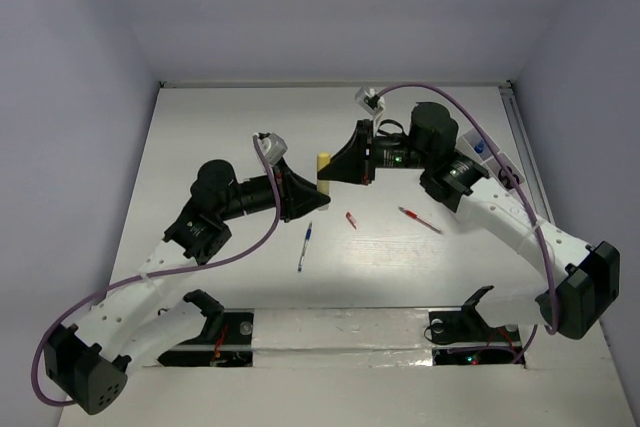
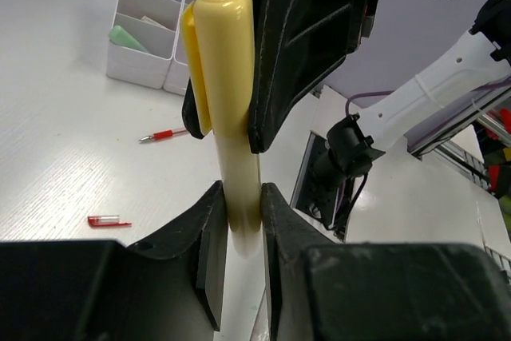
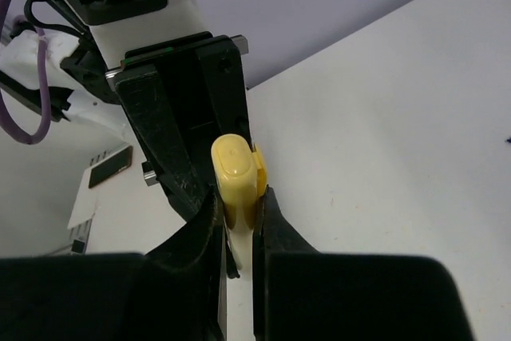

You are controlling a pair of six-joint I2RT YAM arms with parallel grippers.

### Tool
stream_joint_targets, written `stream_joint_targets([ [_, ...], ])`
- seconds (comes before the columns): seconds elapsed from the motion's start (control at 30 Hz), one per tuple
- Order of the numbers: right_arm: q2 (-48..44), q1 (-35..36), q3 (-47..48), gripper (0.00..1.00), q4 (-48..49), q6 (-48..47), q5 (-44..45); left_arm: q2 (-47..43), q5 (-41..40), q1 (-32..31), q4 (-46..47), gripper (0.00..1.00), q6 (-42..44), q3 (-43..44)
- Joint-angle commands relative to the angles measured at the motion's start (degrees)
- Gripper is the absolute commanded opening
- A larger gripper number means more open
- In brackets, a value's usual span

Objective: Sort the stationery into containers
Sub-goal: Place the pen in the storage box.

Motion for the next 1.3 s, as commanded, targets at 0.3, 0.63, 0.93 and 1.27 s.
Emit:
stream_joint_targets([
  [0.3, -3.81, -5.92, 0.45, 0.00, -4.06, -1.35, 30.38, -8.90, -17.36, -0.22, -9.51, 0.86, 6.59, 0.81],
  [0.63, -7.94, -20.17, -13.09, 0.00, 2.06, -5.99, 75.68, -15.33, -32.05, -0.22, -17.25, 0.99, 9.15, -0.42],
  [0.93, -1.63, -23.61, -18.99, 0.00, 12.45, -17.87, 83.26, -15.59, -33.64, -0.22, -19.27, 0.99, 9.76, 0.46],
  [1.27, 4.00, -23.61, -20.13, 0.00, 11.84, -20.42, 83.62, -16.03, -33.72, -0.22, -19.71, 0.99, 10.11, 0.63],
])
